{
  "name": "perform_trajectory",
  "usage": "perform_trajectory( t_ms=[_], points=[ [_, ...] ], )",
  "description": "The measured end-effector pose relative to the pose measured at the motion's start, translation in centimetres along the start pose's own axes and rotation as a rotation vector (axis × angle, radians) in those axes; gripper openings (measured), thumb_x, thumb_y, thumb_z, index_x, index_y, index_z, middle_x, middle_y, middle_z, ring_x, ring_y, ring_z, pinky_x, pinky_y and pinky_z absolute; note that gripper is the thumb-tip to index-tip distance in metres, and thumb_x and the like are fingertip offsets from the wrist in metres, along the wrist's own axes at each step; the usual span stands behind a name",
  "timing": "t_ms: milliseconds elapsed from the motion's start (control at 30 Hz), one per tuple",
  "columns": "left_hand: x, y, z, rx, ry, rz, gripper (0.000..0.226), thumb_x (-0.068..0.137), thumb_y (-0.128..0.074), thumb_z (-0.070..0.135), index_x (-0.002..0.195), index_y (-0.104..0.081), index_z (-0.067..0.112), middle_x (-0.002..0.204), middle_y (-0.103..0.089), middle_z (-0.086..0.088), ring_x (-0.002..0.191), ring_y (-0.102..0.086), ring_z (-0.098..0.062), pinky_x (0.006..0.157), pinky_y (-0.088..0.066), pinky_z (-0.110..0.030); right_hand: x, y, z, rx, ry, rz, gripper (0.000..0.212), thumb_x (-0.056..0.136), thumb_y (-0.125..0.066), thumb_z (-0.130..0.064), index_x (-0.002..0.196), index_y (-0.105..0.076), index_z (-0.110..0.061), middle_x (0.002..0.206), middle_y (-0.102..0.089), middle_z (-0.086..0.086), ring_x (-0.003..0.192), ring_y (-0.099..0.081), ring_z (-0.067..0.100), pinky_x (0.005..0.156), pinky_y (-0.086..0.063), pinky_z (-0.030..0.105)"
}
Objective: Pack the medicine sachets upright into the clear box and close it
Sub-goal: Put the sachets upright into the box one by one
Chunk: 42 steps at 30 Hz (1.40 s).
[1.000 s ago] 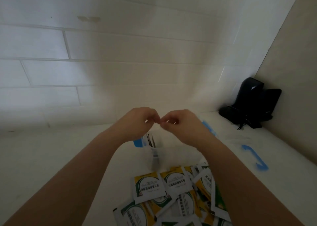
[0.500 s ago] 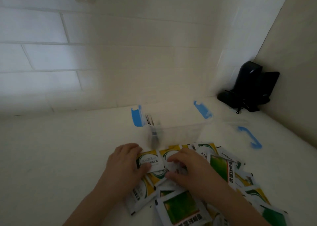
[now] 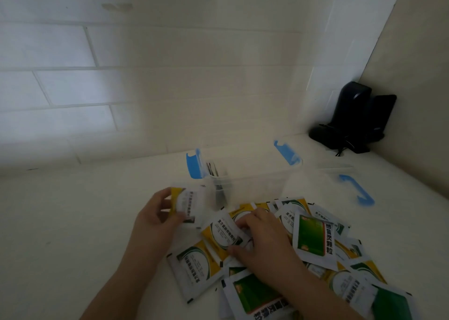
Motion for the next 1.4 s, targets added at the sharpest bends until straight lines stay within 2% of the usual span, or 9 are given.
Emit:
perform_trajectory(
  t_ms=[167, 300, 433, 567, 667, 833, 967, 1233, 1400],
  points=[
    [-0.4, 0.0, -0.2, -0.171, 0.094, -0.088, 0.012, 0.083, -0.054, 0.003, 0.083, -0.061, 0.012, 0.083, -0.073, -0.008, 0.075, -0.068, -0.019, 0.071, -0.054, -0.034, 0.2, 0.8, 0.5, 0.332, -0.125, -0.013, 0.011, 0.082, -0.062, -0.028, 0.077, -0.054, -0.032, 0.081, -0.058, -0.014, 0.079, -0.056, 0.0, 0.07, -0.048, 0.014],
    [-0.6, -0.8, -0.2, -0.234, 0.12, -0.199, 0.011, 0.083, -0.059, 0.013, 0.085, -0.062, 0.003, 0.084, -0.076, -0.009, 0.077, -0.071, -0.021, 0.068, -0.055, -0.033, 0.4, 1.5, 0.9, 0.467, -0.141, -0.038, 0.006, 0.087, -0.057, -0.026, 0.089, -0.063, -0.028, 0.085, -0.067, -0.009, 0.078, -0.063, 0.001, 0.071, -0.053, 0.018],
    [-1.0, -1.5, 0.0, -0.151, 0.09, -0.27, 0.016, 0.077, -0.065, 0.014, 0.081, -0.06, -0.001, 0.084, -0.075, -0.007, 0.073, -0.069, -0.025, 0.062, -0.057, -0.03, 0.5, 1.4, 1.3, 0.553, -0.135, -0.004, 0.019, 0.088, -0.055, -0.023, 0.104, -0.065, -0.018, 0.095, -0.071, -0.002, 0.083, -0.066, 0.006, 0.078, -0.056, 0.027],
    [-0.8, -2.0, -0.2, -0.013, 0.004, -0.291, 0.019, 0.077, -0.067, 0.009, 0.082, -0.057, -0.005, 0.114, -0.063, 0.008, 0.086, -0.069, -0.021, 0.071, -0.058, -0.029, 0.5, 1.5, 0.6, 0.64, -0.08, -0.002, 0.017, 0.09, -0.052, -0.012, 0.092, -0.067, -0.02, 0.083, -0.071, -0.003, 0.065, -0.065, 0.0, 0.063, -0.051, 0.013],
    [-0.7, -2.0, -0.6, -0.013, -0.031, -0.275, 0.017, 0.079, -0.064, 0.006, 0.077, -0.049, 0.001, 0.097, -0.07, 0.004, 0.077, -0.069, -0.015, 0.063, -0.057, -0.023, 0.3, 1.8, -0.1, 0.69, -0.063, -0.034, 0.03, 0.091, -0.05, -0.01, 0.083, -0.062, -0.037, 0.079, -0.068, -0.009, 0.064, -0.062, -0.003, 0.06, -0.048, 0.007],
    [-0.2, -1.3, -0.8, -0.101, -0.026, -0.21, 0.03, 0.084, -0.058, 0.002, 0.1, -0.052, 0.025, 0.088, -0.07, -0.005, 0.079, -0.07, -0.02, 0.07, -0.058, -0.034, 0.0, 1.6, -0.7, 0.496, -0.066, -0.006, 0.021, 0.086, -0.057, -0.031, 0.104, -0.05, -0.04, 0.094, -0.061, -0.017, 0.081, -0.06, -0.002, 0.072, -0.049, 0.014],
    [0.3, -0.8, -1.2, -0.068, 0.005, -0.134, 0.015, 0.085, -0.055, 0.004, 0.091, -0.063, 0.016, 0.09, -0.073, -0.007, 0.083, -0.07, -0.022, 0.075, -0.056, -0.037, -0.7, 1.1, -2.7, 0.234, -0.004, -0.099, 0.033, 0.079, -0.06, -0.046, 0.105, -0.044, -0.037, 0.093, -0.057, -0.014, 0.085, -0.052, 0.0, 0.076, -0.046, 0.017],
    [0.9, 0.0, -1.6, -0.179, 0.053, -0.043, 0.011, 0.086, -0.054, 0.005, 0.092, -0.063, 0.007, 0.092, -0.072, -0.016, 0.089, -0.066, -0.034, 0.085, -0.052, -0.048, -0.4, -1.4, -5.6, -0.136, 0.427, -0.324, 0.062, 0.069, -0.069, -0.05, 0.122, -0.053, -0.022, 0.132, -0.046, 0.001, 0.118, -0.037, 0.021, 0.1, -0.029, 0.037],
    [1.2, 0.0, -2.0, -0.218, 0.057, -0.025, 0.013, 0.086, -0.053, 0.004, 0.094, -0.062, 0.009, 0.097, -0.071, -0.013, 0.091, -0.065, -0.03, 0.079, -0.053, -0.037, -0.4, -1.4, -5.4, -0.204, 0.678, -0.27, 0.028, 0.079, -0.05, -0.046, 0.081, -0.073, -0.029, 0.091, -0.072, -0.006, 0.081, -0.062, 0.015, 0.068, -0.053, 0.028]
  ],
)
Point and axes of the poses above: each hand's wrist, its own x-axis towards the middle knuckle, its own y-axis out of the back of the hand, z = x × y, the point moved 3 cm from there along x, towards the middle knuckle
